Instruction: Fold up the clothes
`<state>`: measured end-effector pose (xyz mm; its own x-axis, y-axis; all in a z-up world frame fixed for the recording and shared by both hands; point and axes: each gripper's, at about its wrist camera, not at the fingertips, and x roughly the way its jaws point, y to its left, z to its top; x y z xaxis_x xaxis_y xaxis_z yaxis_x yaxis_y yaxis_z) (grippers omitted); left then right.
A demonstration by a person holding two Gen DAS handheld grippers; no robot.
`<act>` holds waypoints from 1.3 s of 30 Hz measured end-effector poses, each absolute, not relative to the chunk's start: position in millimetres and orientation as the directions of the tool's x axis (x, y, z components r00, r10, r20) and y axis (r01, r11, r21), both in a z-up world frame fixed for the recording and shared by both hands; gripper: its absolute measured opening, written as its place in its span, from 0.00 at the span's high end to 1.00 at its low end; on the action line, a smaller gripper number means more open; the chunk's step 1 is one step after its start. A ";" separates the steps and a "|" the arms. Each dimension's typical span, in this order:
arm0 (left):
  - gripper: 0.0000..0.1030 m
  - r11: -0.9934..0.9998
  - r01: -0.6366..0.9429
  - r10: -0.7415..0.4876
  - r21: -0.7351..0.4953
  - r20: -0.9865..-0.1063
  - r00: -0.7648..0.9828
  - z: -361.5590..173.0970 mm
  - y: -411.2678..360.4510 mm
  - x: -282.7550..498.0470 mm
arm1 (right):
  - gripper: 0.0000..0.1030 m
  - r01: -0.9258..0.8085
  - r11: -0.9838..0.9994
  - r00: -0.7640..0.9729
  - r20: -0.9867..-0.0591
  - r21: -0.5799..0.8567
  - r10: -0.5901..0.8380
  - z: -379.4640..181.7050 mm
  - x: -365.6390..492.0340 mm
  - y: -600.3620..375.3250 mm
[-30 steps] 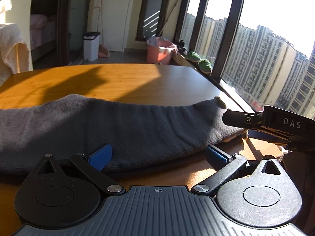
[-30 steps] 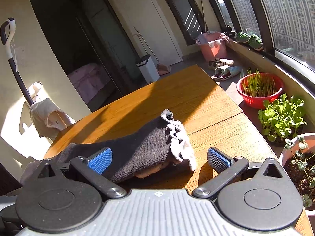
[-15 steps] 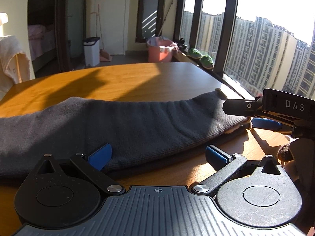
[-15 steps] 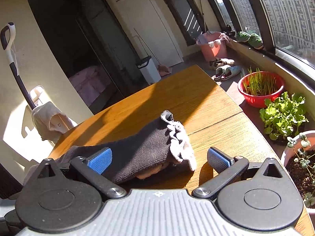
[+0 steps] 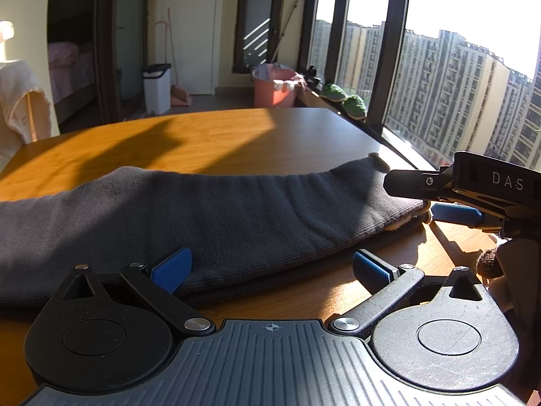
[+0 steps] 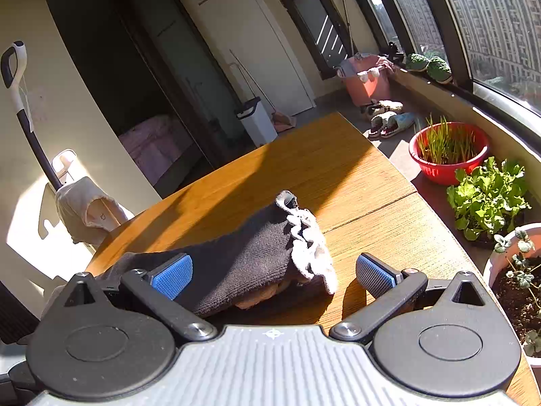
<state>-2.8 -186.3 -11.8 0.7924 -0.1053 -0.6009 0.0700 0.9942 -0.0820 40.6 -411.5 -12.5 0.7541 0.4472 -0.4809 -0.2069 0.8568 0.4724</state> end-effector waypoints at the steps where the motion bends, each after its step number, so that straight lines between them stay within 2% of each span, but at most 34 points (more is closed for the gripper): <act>1: 0.00 0.994 0.070 -0.106 -0.084 -0.600 0.793 -11.9 -186.1 -3.0 | 0.00 -0.207 0.857 0.754 -0.481 0.472 0.447 -12.1 40.8 -410.7; 39: 0.00 0.994 0.071 -0.105 -0.080 -0.601 0.792 -11.4 -186.9 -3.4 | 0.00 -0.208 0.852 0.755 -0.475 0.480 0.452 -13.3 40.0 -410.8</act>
